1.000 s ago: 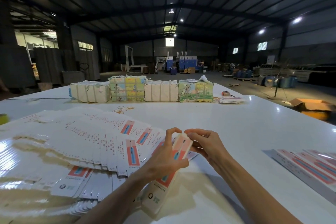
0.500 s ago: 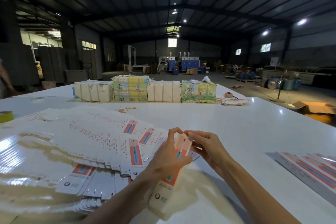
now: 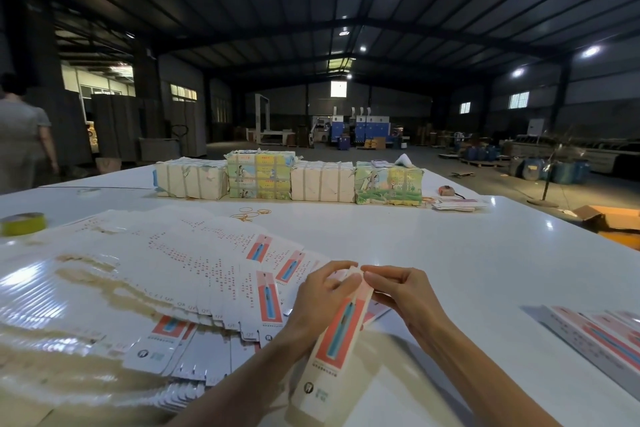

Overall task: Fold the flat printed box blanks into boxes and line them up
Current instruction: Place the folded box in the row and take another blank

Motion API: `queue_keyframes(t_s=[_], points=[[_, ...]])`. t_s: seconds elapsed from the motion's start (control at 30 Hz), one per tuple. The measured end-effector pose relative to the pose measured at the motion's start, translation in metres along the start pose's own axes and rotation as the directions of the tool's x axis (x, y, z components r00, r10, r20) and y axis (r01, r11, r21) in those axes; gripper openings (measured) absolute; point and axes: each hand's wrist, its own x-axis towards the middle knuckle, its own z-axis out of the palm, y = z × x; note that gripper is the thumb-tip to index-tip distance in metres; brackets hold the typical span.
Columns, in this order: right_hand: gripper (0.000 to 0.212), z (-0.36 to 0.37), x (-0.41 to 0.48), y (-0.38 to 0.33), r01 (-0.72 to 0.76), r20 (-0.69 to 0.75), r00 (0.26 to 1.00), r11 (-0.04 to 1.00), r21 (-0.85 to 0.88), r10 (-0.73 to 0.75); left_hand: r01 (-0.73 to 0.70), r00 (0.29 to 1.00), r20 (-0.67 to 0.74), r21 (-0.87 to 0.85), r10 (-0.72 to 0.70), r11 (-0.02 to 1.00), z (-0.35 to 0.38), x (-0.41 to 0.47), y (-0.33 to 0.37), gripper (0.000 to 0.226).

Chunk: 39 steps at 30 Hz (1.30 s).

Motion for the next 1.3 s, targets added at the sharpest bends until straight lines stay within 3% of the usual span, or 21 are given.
queue_keyframes(t_s=[0.3, 0.6, 0.73, 1.0, 1.17, 1.3], points=[[0.014, 0.010, -0.001, 0.010, 0.033, -0.125, 0.991, 0.998, -0.049, -0.039, 0.060, 0.997, -0.043, -0.074, -0.063, 0.996, -0.004, 0.005, 0.001, 0.028], [0.016, 0.006, -0.007, 0.001, 0.029, -0.035, 0.999, 0.999, -0.042, -0.030, 0.138, 0.990, 0.026, -0.101, -0.136, 0.985, -0.007, 0.002, 0.003, 0.015], [0.019, 0.007, -0.006, 0.001, 0.029, -0.060, 0.998, 0.996, -0.086, -0.034, 0.130, 0.992, 0.022, -0.111, -0.128, 0.985, -0.006, 0.003, 0.001, 0.013], [0.026, 0.010, -0.001, 0.009, 0.039, -0.099, 0.994, 0.991, -0.128, -0.052, 0.179, 0.984, 0.031, -0.139, -0.177, 0.974, -0.005, 0.006, -0.004, 0.037], [0.024, 0.018, -0.001, 0.015, 0.089, -0.156, 0.975, 0.925, -0.369, -0.156, 0.214, 0.977, 0.040, -0.172, -0.210, 0.962, -0.006, 0.008, -0.009, 0.039], [0.033, 0.026, -0.012, 0.003, 0.075, -0.019, 0.994, 0.820, -0.567, -0.104, 0.244, 0.959, -0.079, -0.257, -0.272, 0.935, -0.013, 0.012, -0.015, 0.034]])
